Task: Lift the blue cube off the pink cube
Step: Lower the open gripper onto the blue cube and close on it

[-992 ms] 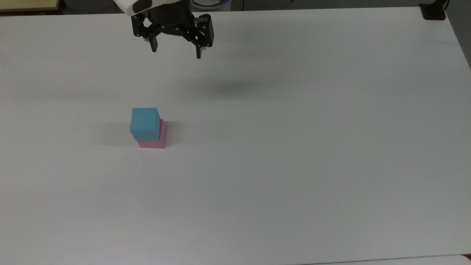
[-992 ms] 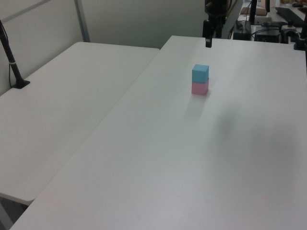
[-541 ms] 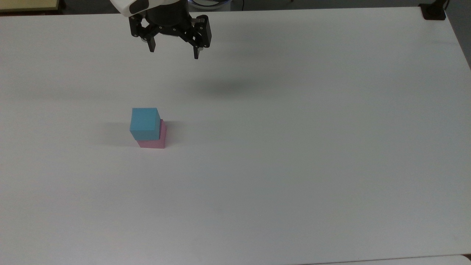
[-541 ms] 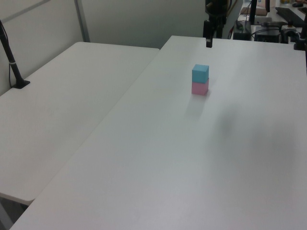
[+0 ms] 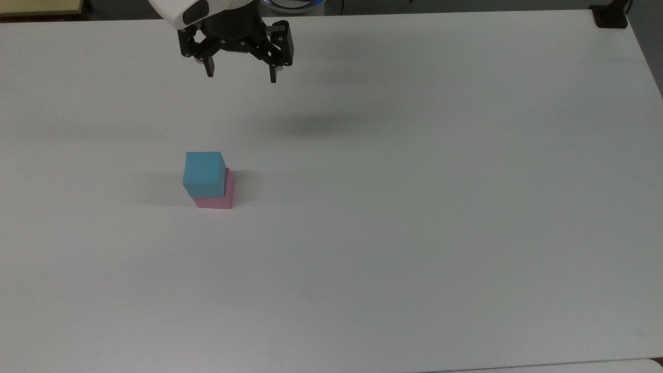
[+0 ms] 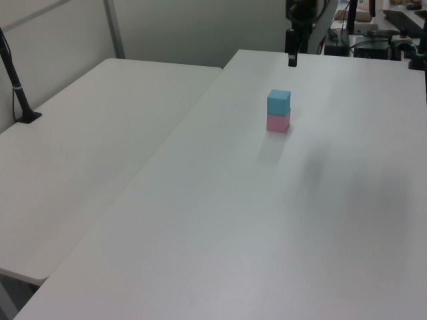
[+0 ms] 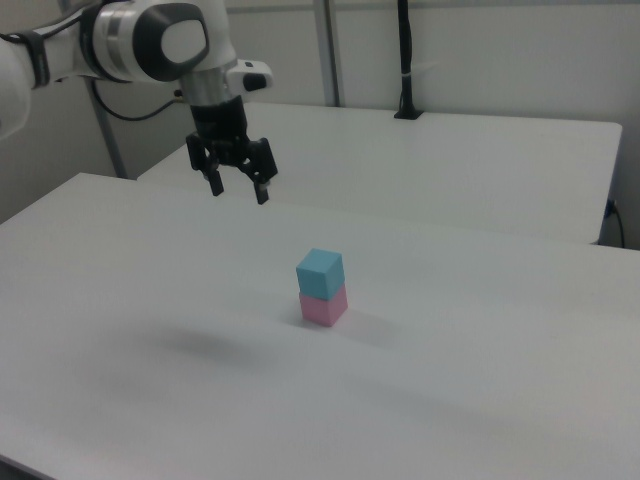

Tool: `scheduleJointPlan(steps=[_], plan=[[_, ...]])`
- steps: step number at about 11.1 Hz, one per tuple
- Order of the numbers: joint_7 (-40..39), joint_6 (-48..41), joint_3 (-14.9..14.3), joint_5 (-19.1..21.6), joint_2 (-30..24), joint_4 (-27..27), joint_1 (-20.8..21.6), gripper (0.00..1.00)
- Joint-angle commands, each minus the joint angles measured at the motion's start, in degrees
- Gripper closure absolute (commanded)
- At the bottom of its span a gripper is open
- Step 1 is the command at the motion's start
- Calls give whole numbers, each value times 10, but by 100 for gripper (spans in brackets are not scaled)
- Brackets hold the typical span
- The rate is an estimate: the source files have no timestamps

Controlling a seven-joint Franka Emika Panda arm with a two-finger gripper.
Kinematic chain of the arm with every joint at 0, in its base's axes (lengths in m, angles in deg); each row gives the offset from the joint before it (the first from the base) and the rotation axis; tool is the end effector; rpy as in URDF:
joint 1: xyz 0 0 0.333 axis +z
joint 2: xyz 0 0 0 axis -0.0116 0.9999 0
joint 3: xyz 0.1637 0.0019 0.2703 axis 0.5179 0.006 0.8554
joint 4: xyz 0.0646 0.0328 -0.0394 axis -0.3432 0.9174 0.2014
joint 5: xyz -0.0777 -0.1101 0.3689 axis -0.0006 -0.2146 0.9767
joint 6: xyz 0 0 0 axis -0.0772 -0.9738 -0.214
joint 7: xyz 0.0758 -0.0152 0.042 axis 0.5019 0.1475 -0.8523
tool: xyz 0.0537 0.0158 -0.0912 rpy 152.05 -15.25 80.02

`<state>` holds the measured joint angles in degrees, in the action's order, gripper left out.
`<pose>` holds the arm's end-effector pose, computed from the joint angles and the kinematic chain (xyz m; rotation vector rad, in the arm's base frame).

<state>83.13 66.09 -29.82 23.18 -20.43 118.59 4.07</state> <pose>0.6186 -0.0195 0.5654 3.0958 -0.0297 0.0119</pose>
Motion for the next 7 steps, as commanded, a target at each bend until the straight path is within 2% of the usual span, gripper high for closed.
scheduleJointPlan(steps=[1,4,7], plan=[[-55,68,-4,9,38,12,-36,0],[-49,131,-5,1,108,13,-41,0],[-49,182,-5,-15,148,13,-62,0]])
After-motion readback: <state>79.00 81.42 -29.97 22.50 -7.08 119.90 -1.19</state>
